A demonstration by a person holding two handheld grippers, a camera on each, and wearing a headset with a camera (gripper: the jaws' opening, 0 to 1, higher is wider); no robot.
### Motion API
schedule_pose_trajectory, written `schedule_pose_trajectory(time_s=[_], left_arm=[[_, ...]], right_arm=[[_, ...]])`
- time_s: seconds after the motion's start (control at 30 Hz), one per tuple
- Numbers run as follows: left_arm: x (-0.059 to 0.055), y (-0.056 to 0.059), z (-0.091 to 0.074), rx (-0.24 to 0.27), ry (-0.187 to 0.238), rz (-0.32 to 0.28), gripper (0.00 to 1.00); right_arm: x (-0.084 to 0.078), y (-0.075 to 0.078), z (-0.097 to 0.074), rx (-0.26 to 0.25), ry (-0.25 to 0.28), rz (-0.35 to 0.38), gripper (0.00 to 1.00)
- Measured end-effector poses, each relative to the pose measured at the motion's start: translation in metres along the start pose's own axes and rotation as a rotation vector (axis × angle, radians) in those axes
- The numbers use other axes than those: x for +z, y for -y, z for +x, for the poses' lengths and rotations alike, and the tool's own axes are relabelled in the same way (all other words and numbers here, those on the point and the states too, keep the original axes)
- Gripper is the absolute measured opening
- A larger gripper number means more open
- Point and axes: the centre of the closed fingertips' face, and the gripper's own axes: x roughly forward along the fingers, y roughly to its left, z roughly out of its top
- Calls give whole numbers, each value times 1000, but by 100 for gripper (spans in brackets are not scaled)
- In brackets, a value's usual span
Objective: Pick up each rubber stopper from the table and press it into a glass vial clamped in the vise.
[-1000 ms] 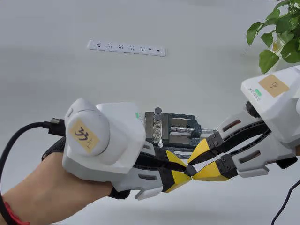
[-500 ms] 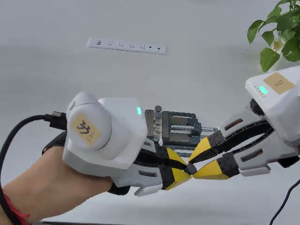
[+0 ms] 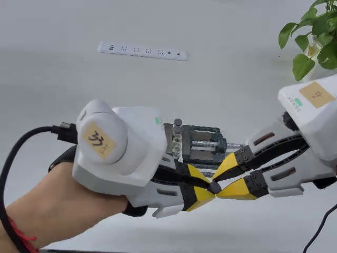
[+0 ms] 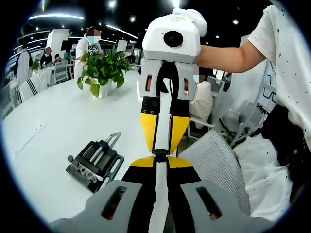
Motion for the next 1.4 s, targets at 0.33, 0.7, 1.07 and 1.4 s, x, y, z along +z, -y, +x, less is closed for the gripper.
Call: schedule_pose_trajectory(time_s=[0.33,0.7,1.07,1.4], left_arm=[[4,-5,-4,15,38,5,4],[4,-8,-11,24,79,5,10],[-1,-19,-23,59,118,-14,19],[-22,-44,-44,162,132,-34,34]], right_arm=[[4,7,-1,-13,-12,-1,6],[11,12,3,-17,-24,6,6],[18,29,-2,-57,-24,20,6],[19,55,-8,-126,-23,54,6]])
